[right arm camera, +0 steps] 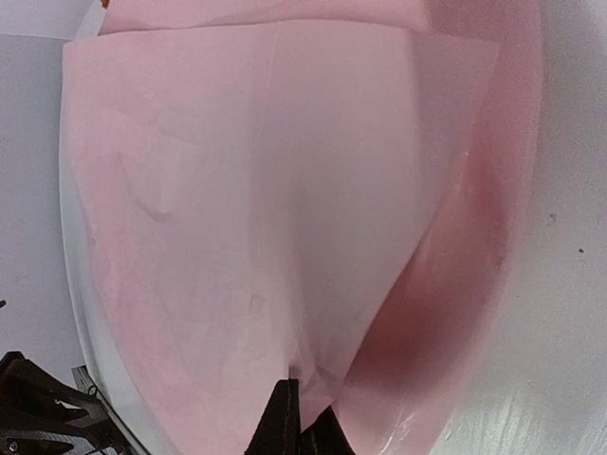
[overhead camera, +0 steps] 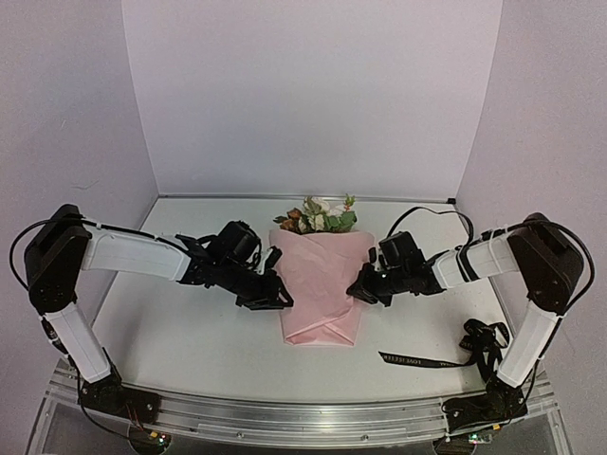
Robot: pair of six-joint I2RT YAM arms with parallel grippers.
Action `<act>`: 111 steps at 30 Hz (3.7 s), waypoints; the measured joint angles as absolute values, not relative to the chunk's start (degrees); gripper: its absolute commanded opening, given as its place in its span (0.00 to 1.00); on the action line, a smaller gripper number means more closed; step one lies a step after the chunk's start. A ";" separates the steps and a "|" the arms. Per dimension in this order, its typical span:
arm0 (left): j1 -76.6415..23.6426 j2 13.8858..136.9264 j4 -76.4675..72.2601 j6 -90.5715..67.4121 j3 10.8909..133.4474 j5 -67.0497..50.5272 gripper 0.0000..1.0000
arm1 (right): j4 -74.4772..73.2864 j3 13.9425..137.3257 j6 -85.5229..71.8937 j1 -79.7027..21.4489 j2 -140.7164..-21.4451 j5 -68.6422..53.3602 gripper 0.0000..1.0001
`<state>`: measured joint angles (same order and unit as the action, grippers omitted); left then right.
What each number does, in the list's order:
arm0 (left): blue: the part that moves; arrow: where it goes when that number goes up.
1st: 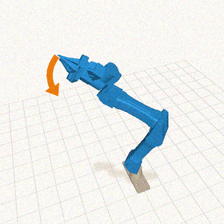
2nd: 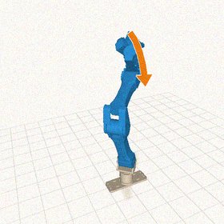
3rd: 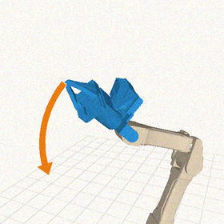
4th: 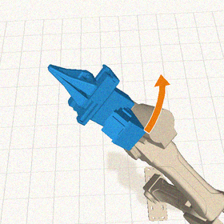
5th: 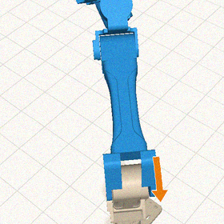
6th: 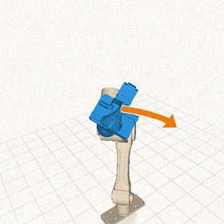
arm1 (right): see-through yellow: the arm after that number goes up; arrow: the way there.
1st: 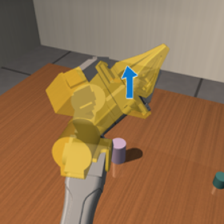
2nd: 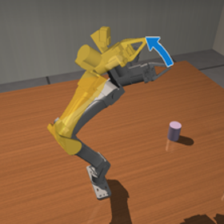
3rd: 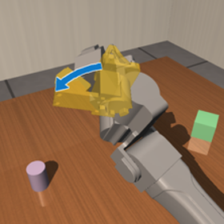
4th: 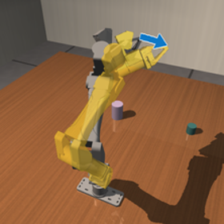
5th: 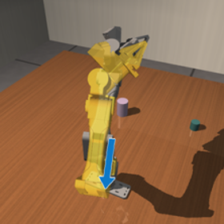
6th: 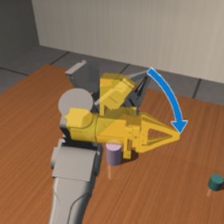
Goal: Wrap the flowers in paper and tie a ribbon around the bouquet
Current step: Press the fold line of the folded wrapping paper.
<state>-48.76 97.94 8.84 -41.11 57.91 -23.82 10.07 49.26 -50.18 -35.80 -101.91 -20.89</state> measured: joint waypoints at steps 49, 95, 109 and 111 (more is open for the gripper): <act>-53.32 108.49 11.86 -41.92 63.51 -30.03 0.21 | 9.35 49.52 -48.93 -32.64 -102.33 -18.96 0.00; -54.06 112.27 11.86 -42.35 62.74 -32.95 0.16 | 2.99 53.60 -44.78 -32.49 -102.98 -18.72 0.00; -54.06 112.27 11.71 -43.09 62.54 -32.56 0.14 | -2.16 55.09 -41.21 -32.01 -100.25 -17.59 0.29; -54.06 112.27 11.74 -43.09 62.56 -32.44 0.14 | -3.99 55.09 -40.62 -32.01 -98.08 -17.46 0.37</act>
